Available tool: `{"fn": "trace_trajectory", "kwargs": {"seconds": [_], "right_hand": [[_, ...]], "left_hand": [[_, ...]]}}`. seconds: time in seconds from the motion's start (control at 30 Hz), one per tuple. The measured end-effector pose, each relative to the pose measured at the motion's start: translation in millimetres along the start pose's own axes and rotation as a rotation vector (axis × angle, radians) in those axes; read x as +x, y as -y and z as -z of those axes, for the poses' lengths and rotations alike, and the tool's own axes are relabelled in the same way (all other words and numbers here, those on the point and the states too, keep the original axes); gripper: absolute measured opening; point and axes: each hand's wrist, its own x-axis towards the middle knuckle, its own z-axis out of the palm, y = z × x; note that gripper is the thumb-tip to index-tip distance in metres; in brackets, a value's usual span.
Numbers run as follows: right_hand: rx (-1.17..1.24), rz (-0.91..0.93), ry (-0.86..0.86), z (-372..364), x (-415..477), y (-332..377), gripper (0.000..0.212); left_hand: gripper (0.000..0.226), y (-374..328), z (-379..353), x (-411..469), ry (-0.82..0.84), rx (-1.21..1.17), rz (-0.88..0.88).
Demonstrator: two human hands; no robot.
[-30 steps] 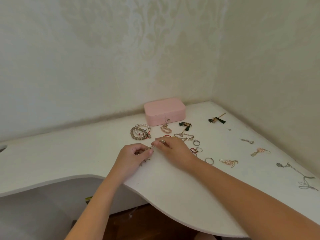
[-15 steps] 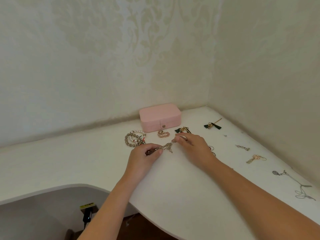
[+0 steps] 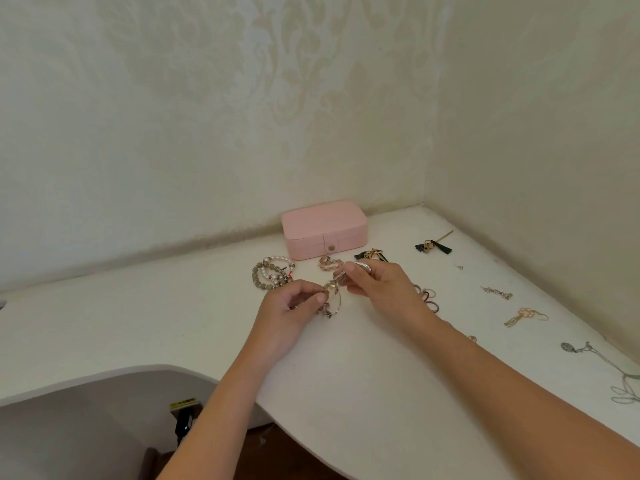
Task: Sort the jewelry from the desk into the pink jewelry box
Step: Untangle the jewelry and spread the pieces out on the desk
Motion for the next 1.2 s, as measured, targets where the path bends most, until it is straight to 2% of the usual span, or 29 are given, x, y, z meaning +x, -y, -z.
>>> {"fn": "trace_trajectory", "kwargs": {"seconds": [0.1,0.17,0.37,0.53,0.6,0.67,0.87,1.0,1.2], "right_hand": [[-0.016,-0.018,0.009,2,1,1,0.023],[0.096,-0.079,0.029,2,0,4,0.021],[0.435,-0.251,0.1,6,-5,10,0.018],[0.59,-0.3,0.126,4,-7,15,0.013],[0.67,-0.317,0.159,1,-9,17,0.012],[0.71,-0.321,0.166,0,-10,19,0.016],[0.69,-0.363,0.095,6,-11,21,0.006],[0.604,-0.334,0.125,4,-11,20,0.009],[0.24,-0.164,0.096,-4,-16,20,0.01]], "left_hand": [[0.006,-2,1,0,-0.048,-0.114,0.055],[0.003,0,2,1,-0.055,-0.138,0.079],[0.015,-2,3,0,-0.043,-0.195,0.106],[0.013,-7,4,-3,0.005,-0.444,0.18],[0.014,-7,5,-3,0.069,-0.564,0.197],[0.016,-8,4,-4,0.15,-0.587,0.198],[0.032,-2,2,-6,0.189,-0.446,0.179],[0.034,-5,-1,-8,0.189,-0.341,0.159],[0.032,-8,-10,-15,0.141,-0.238,0.105]]}}
